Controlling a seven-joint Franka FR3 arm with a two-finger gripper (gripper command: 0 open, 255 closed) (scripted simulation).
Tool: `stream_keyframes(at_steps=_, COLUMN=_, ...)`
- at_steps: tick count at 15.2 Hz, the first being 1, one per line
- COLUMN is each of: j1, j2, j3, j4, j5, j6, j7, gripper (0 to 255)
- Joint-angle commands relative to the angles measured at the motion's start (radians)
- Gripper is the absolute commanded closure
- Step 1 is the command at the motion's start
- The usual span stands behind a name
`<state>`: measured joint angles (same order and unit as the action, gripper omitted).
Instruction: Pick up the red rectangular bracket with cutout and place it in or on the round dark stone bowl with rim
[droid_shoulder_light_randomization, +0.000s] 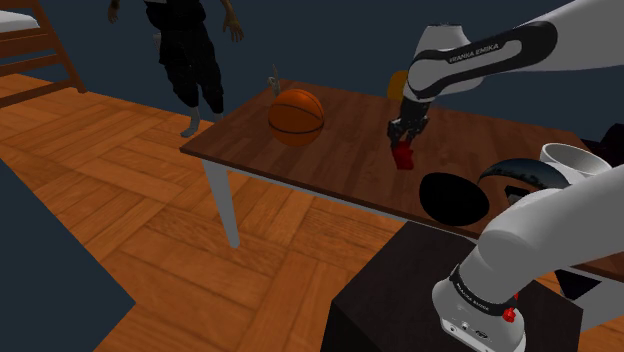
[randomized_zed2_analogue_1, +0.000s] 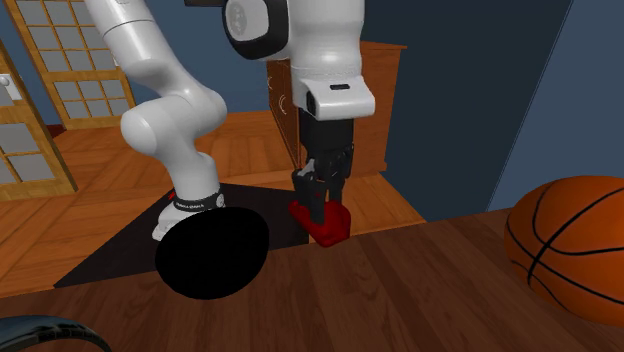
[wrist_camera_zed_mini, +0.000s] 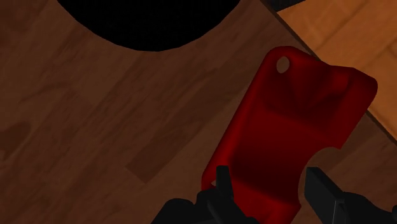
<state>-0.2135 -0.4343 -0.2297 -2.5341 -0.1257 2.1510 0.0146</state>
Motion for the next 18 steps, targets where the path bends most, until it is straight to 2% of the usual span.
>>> stream_keyframes(at_steps=1, j1=0.0, j2=-0.014, j3=0.003, j4=0.02, j5=0.001, j6=-0.034, j7=0.0, gripper=255)
stream_keyframes(at_steps=4, j1=0.0, j2=-0.025, j3=0.006, j4=0.042, j5=0.002, j6=-0.067, j7=0.0, gripper=255)
stream_keyframes(at_steps=8, j1=-0.048, j2=-0.179, j3=-0.02, j4=-0.059, j5=-0.042, j6=-0.117, j7=-0.04, gripper=255)
stream_keyframes(at_steps=14, j1=-0.14, j2=-0.413, j3=-0.067, j4=-0.175, j5=-0.113, j6=-0.23, j7=-0.123, gripper=255)
stream_keyframes(at_steps=18, j1=-0.221, j2=-0.572, j3=-0.112, j4=-0.229, j5=-0.17, j6=-0.331, j7=-0.202, gripper=255)
